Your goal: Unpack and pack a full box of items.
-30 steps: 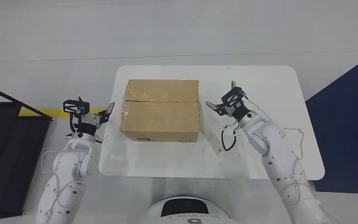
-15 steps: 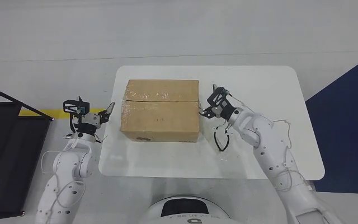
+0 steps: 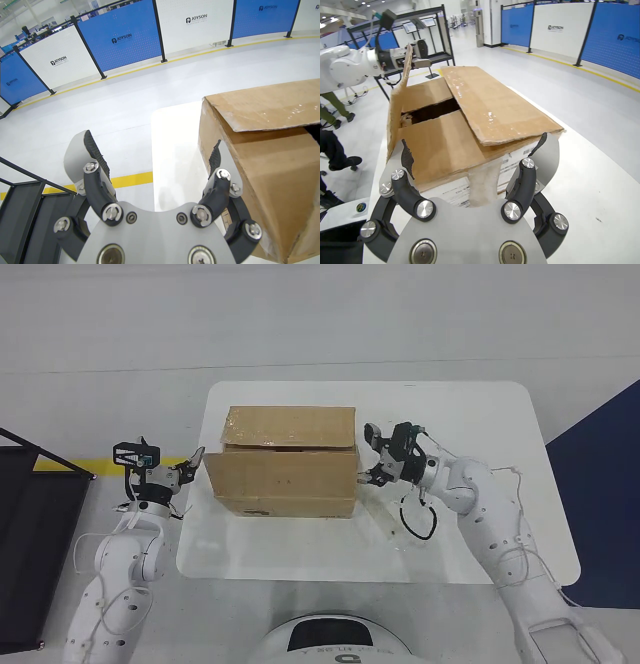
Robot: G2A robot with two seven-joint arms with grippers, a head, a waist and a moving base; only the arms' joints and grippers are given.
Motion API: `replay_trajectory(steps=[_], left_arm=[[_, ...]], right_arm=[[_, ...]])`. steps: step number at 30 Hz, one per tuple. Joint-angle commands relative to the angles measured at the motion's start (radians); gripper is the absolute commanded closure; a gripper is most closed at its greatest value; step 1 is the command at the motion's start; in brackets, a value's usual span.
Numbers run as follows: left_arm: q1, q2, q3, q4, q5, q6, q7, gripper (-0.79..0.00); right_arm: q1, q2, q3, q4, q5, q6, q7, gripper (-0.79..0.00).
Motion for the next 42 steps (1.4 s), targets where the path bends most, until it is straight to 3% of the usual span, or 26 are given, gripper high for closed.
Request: replay_trajectory(steps=[1,11,19,24,29,31,35,42], left_arm=[[0.000,0.000,0.000,0.000,0.000,0.000,0.000,-0.785],[0.000,0.000,0.000,0.000,0.000,0.000,0.000,-0.785],[0.000,0.000,0.000,0.000,0.000,0.000,0.000,-0.785],[0.000,0.000,0.000,0.000,0.000,0.000,0.000,-0.785],[0.000,0.000,0.000,0.000,0.000,0.000,0.000,-0.785],[0.000,0.000,0.000,0.000,0.000,0.000,0.000,-0.785],[0.000,0.000,0.000,0.000,0.000,0.000,0.000,-0.785],[0.000,0.000,0.000,0.000,0.000,0.000,0.000,-0.785]], right_arm=[[-0.009,0.004,-0.008,-0.021,-0.046,-0.005,-0.024,-0.785],[-0.097,0.038,-0.035,-0.125,-0.297,-0.003,-0.194,-0.785],[-0.170,0.055,-0.041,-0.209,-0.485,0.112,-0.183,-0.785],[-0.204,0.064,-0.008,-0.240,-0.469,0.151,-0.255,-0.785],[-0.213,0.072,0.059,-0.204,-0.357,0.152,-0.335,-0.785],[-0.200,0.071,0.080,-0.174,-0.295,0.176,-0.314,-0.785],[-0.161,0.058,0.068,-0.171,-0.219,0.315,-0.156,-0.785],[-0.088,0.031,-0.031,-0.192,-0.247,0.517,0.055,-0.785]])
